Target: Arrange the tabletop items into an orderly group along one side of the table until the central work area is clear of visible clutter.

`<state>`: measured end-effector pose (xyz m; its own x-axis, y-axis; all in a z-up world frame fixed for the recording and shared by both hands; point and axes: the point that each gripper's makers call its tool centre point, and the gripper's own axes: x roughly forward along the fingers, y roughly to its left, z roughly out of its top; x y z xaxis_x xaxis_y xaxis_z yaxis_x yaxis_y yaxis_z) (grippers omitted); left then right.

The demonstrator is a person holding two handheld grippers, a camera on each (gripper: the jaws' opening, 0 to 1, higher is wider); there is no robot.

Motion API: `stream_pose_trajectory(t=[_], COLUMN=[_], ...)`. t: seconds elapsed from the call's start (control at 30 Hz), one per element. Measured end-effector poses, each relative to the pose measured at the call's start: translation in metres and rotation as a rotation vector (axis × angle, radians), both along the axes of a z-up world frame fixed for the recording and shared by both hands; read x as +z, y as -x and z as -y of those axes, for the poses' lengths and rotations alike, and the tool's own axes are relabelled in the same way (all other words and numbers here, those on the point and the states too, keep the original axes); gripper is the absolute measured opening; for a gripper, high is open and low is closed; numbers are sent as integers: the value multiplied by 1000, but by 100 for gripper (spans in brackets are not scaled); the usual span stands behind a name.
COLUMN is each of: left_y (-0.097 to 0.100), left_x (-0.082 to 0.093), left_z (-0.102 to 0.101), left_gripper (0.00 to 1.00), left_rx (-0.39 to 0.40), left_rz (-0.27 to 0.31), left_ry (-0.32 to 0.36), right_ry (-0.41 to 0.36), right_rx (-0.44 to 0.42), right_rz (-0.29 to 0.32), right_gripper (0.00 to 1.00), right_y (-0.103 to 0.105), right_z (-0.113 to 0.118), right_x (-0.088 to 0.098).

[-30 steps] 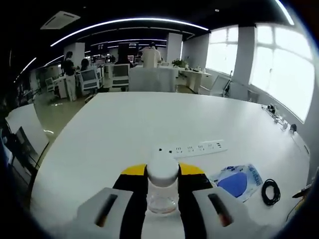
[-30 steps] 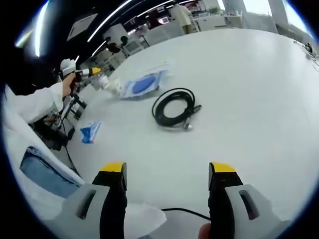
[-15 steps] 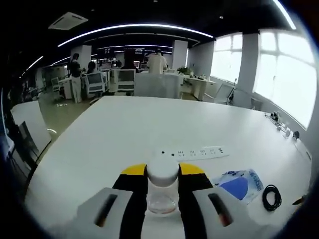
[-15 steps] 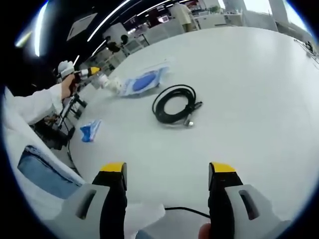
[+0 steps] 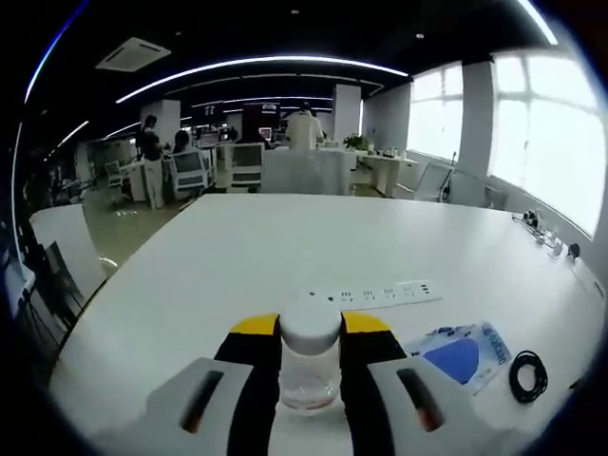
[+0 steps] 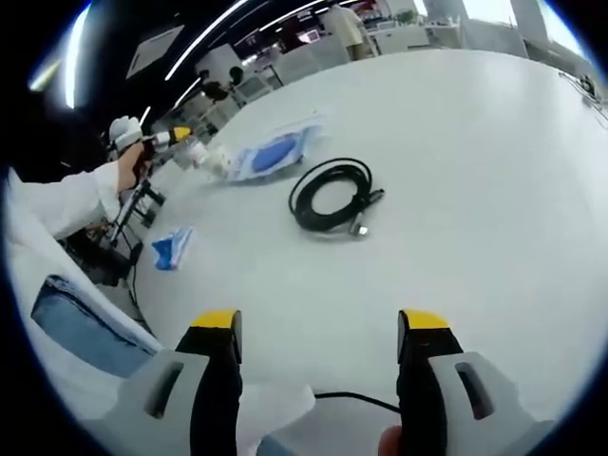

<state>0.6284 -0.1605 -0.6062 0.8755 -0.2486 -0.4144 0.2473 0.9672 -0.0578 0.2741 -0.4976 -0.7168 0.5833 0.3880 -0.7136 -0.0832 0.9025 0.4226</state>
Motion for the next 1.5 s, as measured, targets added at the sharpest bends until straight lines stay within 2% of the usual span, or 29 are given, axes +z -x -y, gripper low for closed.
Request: stream_pose_trajectory(t=[0.23,0.33,0.37,0.43,0.47,0.57,0.67,0.77,0.93,1.17,1.5], left_y=[2,3,3,1,0,-2,1,6,17,29,60], left_x=[-4,-3,-2,7,9,15,17,14,12,12,7], left_z=[0,-1,-1,-3,-4,-8,-12,-18,-25,-36,-57], left_gripper=[22,22,25,39,53,85,96,100,100,96,90], left_rx=[9,-13,-9,37,44,45,36,39,35,25,11], left_rz=[-2,39,43,80,88,126,133,111,92,70,45], left_ry=[-6,-112,-114,-39,-13,0,25,51,52,52,53], right_ry=[-3,-5,-6,-3,-3,-6,-5,-20,-30,-29,-37], right_rx=[1,-2,-2,-5,-9,-13,-11,-20,-19,0,1], right_rz=[-2,3,3,9,11,15,24,49,76,80,82], right_gripper=[65,65,65,65,66,66,67,70,73,72,71], right_y=[2,2,2,2,2,1,-1,-6,-12,-12,-9], right_z=[-1,-1,-1,1,1,3,3,1,-4,-10,-16], right_x=[-2,-1,-1,0,1,0,1,6,11,12,12])
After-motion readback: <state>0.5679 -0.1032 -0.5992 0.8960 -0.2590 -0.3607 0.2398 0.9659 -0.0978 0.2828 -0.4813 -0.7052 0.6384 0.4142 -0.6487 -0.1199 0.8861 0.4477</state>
